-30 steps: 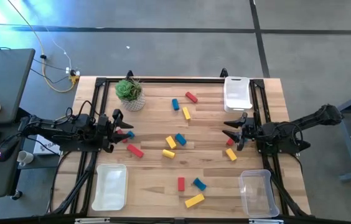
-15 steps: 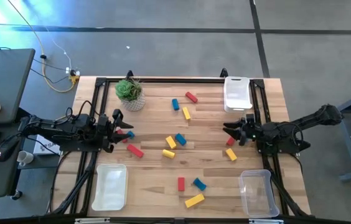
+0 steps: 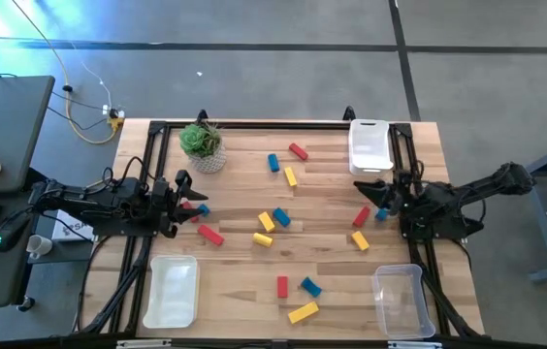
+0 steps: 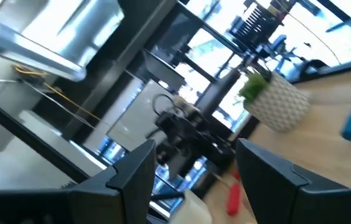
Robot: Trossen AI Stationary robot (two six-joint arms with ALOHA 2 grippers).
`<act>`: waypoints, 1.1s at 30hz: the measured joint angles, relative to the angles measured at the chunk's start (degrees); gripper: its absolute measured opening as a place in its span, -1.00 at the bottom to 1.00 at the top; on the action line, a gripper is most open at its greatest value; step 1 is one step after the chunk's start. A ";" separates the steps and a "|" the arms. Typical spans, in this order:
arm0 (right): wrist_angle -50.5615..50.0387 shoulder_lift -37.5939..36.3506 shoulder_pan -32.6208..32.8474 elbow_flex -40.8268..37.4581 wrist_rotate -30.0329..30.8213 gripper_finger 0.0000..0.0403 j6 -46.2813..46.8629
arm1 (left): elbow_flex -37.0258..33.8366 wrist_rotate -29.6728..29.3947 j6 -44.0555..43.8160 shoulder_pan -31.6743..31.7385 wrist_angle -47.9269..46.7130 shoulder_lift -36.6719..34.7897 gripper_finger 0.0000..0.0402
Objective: Sort & place blocks by color
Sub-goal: Put the yellow block into the top white bin
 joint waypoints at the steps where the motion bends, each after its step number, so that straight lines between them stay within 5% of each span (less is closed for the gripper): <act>1: -0.75 0.00 -0.01 1.22 -0.37 0.02 -0.79 | 0.01 0.01 0.00 0.01 0.03 0.00 -0.15; 8: -17.67 0.38 0.01 14.71 -2.26 0.02 -4.34 | 0.02 0.00 -0.10 0.02 0.20 -0.02 -0.15; 20: -68.71 14.45 0.01 43.11 -6.88 0.02 15.34 | 0.00 -0.01 -0.01 0.02 0.21 -0.02 -0.15; 26: -81.38 24.53 0.01 48.76 -14.38 0.02 25.88 | 0.02 -0.02 0.00 0.02 0.25 -0.02 -0.15; 33: -84.83 35.00 0.01 48.61 -24.64 0.02 31.52 | 0.01 -0.02 -0.01 0.02 0.31 -0.02 -0.15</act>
